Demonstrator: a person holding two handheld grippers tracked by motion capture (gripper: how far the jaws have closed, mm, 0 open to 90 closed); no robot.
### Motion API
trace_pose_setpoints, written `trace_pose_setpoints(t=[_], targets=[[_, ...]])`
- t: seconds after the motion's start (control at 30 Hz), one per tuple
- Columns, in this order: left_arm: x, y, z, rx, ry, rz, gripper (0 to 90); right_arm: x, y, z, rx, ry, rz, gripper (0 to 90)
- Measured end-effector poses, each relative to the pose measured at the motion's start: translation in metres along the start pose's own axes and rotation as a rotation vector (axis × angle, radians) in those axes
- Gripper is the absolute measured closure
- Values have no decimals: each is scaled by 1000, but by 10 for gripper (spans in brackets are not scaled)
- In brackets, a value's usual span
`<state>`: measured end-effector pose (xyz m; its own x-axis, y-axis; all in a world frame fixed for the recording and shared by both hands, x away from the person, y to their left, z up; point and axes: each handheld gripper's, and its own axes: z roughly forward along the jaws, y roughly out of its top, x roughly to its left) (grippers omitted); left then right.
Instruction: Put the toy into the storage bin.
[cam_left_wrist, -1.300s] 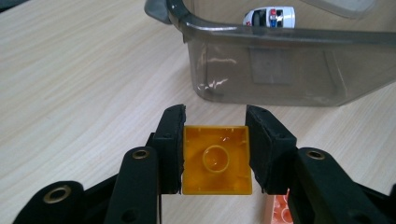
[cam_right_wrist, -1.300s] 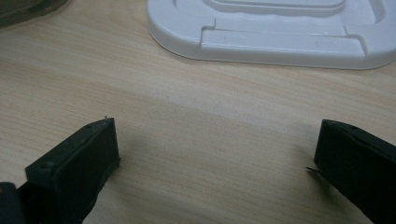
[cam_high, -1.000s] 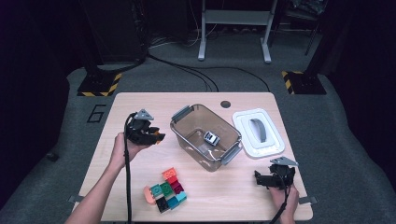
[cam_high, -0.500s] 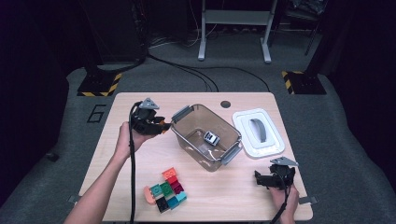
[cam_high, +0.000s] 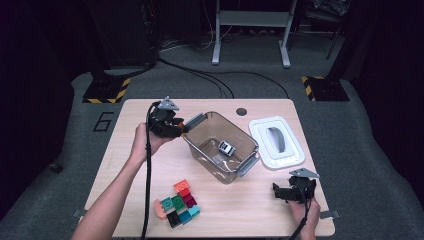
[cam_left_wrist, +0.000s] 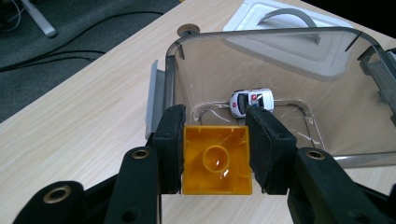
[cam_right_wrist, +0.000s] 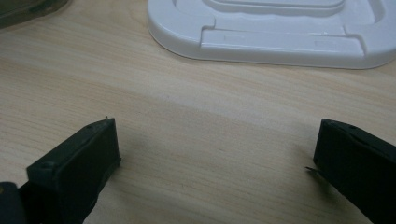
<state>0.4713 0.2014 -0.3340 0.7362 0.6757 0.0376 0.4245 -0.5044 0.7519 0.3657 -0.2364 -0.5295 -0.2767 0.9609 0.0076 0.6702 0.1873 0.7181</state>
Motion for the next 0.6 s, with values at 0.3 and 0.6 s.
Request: trace_pose_setpoints(t=[0.3, 0.6], targets=[[-5, 15, 7, -2, -7, 19, 591, 0, 0, 0, 0, 0, 0, 0], [-8, 14, 30, 30, -24, 7, 591, 0, 0, 0, 0, 1, 0, 0]])
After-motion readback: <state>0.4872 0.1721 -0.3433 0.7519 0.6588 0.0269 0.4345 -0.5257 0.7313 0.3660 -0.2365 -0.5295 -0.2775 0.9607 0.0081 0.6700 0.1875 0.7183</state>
